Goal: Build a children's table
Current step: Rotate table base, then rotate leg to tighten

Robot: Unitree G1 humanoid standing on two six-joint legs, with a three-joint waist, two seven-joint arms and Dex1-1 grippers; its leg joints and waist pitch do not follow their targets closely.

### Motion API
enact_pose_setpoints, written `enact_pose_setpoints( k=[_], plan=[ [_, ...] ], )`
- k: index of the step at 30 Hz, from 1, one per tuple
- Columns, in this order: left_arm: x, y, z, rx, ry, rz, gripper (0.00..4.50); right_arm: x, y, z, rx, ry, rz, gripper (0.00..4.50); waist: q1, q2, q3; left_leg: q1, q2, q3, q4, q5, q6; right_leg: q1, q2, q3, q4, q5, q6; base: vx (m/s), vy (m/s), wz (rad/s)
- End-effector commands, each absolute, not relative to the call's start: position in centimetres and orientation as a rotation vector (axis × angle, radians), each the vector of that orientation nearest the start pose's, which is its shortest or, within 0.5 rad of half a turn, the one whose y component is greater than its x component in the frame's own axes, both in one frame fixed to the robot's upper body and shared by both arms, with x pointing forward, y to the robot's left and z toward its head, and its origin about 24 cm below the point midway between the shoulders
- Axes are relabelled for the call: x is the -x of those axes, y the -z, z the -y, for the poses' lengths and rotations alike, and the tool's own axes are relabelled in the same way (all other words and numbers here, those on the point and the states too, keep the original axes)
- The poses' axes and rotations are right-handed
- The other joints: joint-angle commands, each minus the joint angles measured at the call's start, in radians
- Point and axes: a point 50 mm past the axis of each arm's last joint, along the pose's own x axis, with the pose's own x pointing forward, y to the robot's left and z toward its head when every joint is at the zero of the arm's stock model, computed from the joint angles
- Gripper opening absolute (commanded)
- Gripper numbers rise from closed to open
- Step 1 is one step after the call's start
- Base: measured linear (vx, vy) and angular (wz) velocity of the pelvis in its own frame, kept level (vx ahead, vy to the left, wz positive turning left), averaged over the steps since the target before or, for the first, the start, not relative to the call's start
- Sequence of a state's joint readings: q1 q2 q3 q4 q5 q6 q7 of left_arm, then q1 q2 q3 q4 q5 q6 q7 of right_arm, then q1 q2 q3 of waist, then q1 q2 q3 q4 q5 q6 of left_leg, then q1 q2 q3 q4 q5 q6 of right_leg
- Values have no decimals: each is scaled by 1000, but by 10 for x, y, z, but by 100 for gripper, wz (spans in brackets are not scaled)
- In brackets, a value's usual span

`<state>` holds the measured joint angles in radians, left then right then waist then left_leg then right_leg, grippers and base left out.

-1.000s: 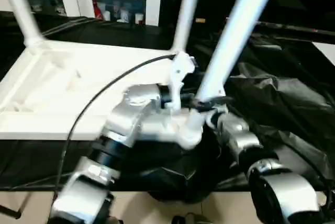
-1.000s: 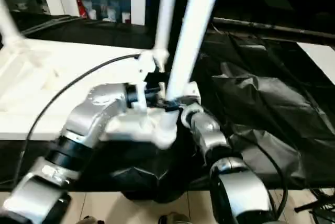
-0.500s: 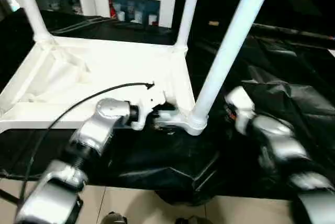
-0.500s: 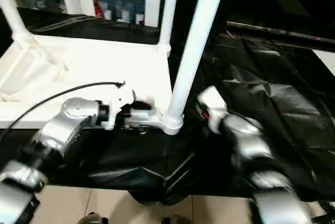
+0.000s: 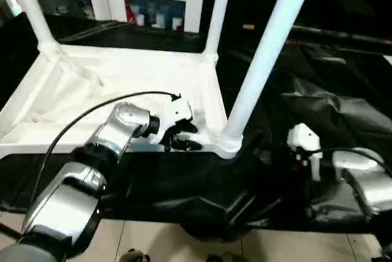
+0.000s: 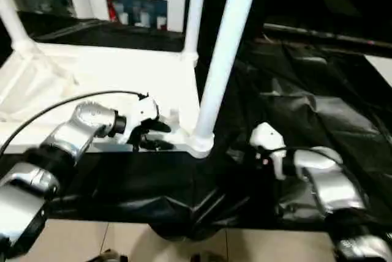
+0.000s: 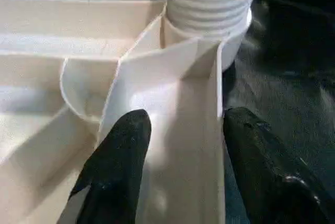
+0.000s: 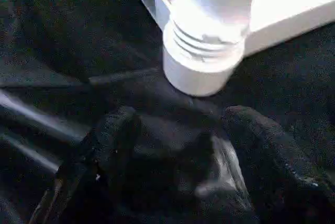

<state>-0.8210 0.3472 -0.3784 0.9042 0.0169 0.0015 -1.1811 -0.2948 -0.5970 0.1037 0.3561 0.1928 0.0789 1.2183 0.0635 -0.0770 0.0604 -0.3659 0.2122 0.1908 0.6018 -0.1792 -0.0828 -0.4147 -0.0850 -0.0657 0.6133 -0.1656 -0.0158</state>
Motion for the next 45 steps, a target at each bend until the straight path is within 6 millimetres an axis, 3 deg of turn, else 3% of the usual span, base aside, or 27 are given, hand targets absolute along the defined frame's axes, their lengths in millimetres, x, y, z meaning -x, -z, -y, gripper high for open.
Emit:
enact_pose_setpoints(
  k=[1,7,12,17,18,19,22,26,30,36,40,41,43,44,45],
  plan=[
    [-351,-69,-126,-513,1319,-496,224,-271,-57,224,268,-1152,-397,307,4,14,-73,12,20,-10,-69,-252,61,60,-47,37,-72,-192,-230,0,0,0],
    [-349,-66,-130,-512,1328,-528,181,-270,-58,223,269,-1151,-407,307,6,13,-72,8,19,-10,-68,-238,65,61,-51,37,-75,-215,-229,0,0,0],
    [-348,-62,-133,-503,1332,-546,145,-271,-61,220,269,-1154,-406,307,6,9,-69,9,18,-10,-69,-253,58,58,-53,36,-83,-295,-196,0,0,0],
    [-346,-58,-134,-499,1337,-560,94,-274,-63,218,235,-1139,-393,307,5,9,-69,8,19,-12,-70,-252,56,58,-54,36,-83,-297,-192,0,0,0],
    [-346,-58,-134,-497,1338,-563,94,-276,-64,217,212,-1125,-381,307,3,5,-69,8,19,-11,-70,-251,56,57,-53,36,-83,-302,-191,0,0,0],
    [-345,-57,-134,-494,1340,-566,72,-279,-66,215,185,-1110,-365,335,3,6,-69,9,18,-11,-70,-254,55,56,-54,36,-84,-312,-190,0,0,0],
    [-345,-56,-135,-493,1343,-573,63,-281,-66,210,164,-1111,-345,342,4,7,-69,11,19,-11,-70,-260,52,54,-55,36,-86,-327,-187,0,0,0],
    [-344,-54,-137,-487,1346,-584,24,-285,-63,202,216,-1092,-319,386,6,4,-67,10,19,-12,-72,-263,42,51,-57,36,-88,-355,-174,0,0,0],
    [-342,-55,-138,-469,1357,-586,10,-291,-58,191,237,-1061,-292,386,1,4,-69,9,18,-13,-73,-261,30,50,-58,35,-87,-371,-164,0,0,0],
    [-338,-53,-137,-442,1366,-565,10,-302,-52,174,223,-1023,-251,386,-1,8,-71,11,20,-10,-73,-241,33,50,-57,37,-79,-297,-195,0,0,0],
    [-336,-50,-135,-424,1374,-554,10,-307,-48,159,198,-1052,-244,386,-2,4,-70,9,21,-10,-74,-234,41,51,-59,38,-75,-286,-200,0,0,0],
    [-336,-50,-134,-419,1373,-551,10,-308,-47,157,195,-1059,-243,386,-3,-2,-69,7,21,-10,-75,-235,41,52,-59,38,-77,-297,-198,0,0,0],
    [-335,-50,-134,-416,1372,-549,10,-309,-46,155,199,-1062,-243,386,-1,3,-68,10,21,-10,-75,-238,39,51,-60,39,-78,-309,-194,0,0,0],
    [-335,-50,-134,-415,1370,-548,0,-309,-46,155,199,-1067,-244,358,-1,4,-68,10,21,-9,-75,-239,39,50,-59,40,-78,-308,-193,0,0,0],
    [-335,-50,-134,-414,1366,-547,0,-310,-46,154,196,-1067,-244,358,-3,3,-69,8,21,-10,-75,-236,38,52,-60,40,-75,-301,-194,0,0,0]
  ],
)
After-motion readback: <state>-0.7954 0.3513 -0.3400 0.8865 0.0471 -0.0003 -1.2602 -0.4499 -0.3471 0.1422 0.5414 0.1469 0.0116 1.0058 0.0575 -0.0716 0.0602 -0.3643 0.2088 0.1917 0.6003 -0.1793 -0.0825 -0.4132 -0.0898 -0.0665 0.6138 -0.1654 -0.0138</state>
